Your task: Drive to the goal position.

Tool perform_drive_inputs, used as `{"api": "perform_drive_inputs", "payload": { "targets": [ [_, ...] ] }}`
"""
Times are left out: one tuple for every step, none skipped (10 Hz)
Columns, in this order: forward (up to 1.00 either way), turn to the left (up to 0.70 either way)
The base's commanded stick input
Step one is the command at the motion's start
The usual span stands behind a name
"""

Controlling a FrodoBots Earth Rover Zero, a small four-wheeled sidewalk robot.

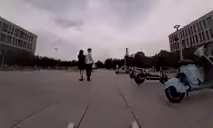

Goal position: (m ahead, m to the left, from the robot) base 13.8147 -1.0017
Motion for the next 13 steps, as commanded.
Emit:
{"api": "perform_drive_inputs", "payload": {
  "targets": [
    [0.70,0.00],
    [0.70,0.00],
    [0.70,0.00],
    [0.70,0.00],
    [0.70,0.00],
    [0.70,0.00],
    [0.70,0.00],
    [0.70,0.00],
    [0.70,0.00],
    [0.70,0.00],
    [0.70,0.00],
    [0.70,0.00],
    [0.70,0.00]
  ]
}}
